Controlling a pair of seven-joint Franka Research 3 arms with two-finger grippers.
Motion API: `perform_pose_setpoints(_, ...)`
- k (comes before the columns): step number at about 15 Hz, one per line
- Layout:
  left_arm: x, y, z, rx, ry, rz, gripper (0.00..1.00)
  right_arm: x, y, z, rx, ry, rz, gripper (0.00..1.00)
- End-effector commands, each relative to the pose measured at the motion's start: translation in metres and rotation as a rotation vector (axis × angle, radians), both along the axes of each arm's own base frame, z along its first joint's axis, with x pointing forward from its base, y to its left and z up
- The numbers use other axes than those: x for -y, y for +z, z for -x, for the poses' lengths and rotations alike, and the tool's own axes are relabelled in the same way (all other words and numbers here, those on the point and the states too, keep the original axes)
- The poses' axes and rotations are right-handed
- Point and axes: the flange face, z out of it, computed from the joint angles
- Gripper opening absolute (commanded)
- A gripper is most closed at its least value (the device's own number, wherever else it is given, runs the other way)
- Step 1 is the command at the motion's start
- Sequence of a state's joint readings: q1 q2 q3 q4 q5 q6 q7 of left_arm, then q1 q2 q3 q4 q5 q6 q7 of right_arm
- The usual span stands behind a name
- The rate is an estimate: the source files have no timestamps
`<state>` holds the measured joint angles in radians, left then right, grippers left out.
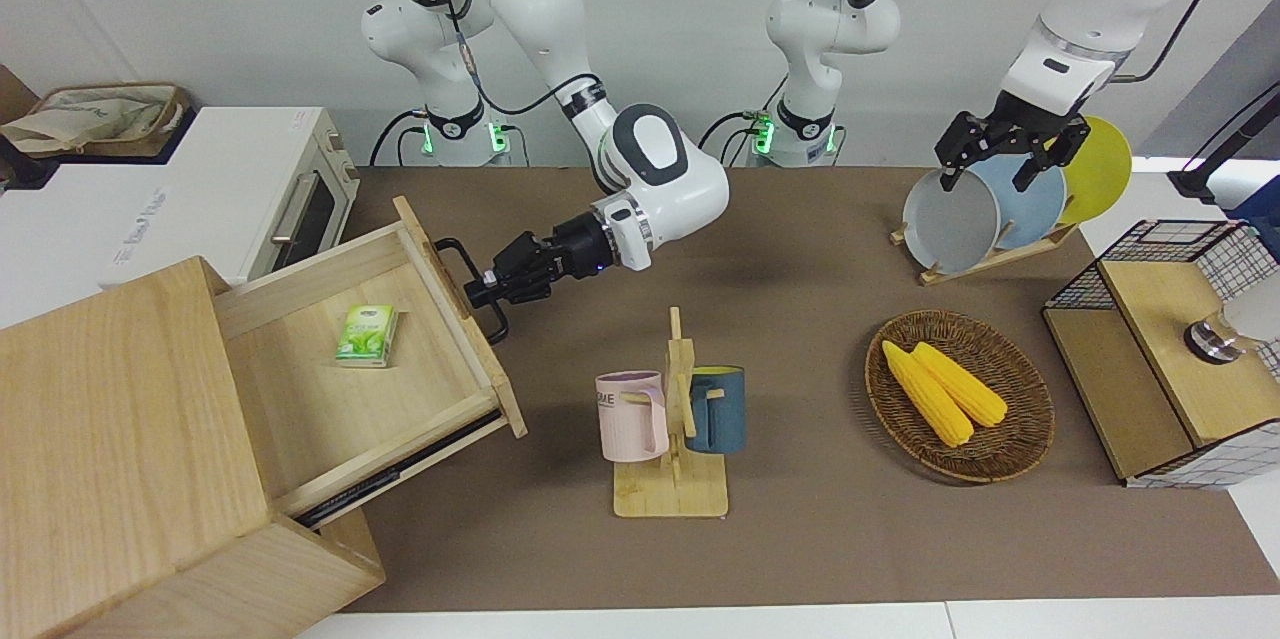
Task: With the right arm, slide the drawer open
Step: 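Pull the drawer handle toward the robot with the right gripper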
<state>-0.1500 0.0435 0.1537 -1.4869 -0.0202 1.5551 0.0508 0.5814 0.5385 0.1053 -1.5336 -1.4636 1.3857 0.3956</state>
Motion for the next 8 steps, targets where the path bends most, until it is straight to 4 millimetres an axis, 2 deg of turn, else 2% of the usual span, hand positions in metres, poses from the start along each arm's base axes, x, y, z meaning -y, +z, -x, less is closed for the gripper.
perform_pose_setpoints(1,0.000,0.002,-0.004,0.008,-0.008,-0.016,1.00,-0.018,0.033,0.010,0.008,-0.014,0.017,0.000)
perform_pose_setpoints(8,0.000,0.002,-0.004,0.008,-0.008,-0.016,1.00,-0.032,0.039,0.021,0.003,-0.022,0.029,0.000)
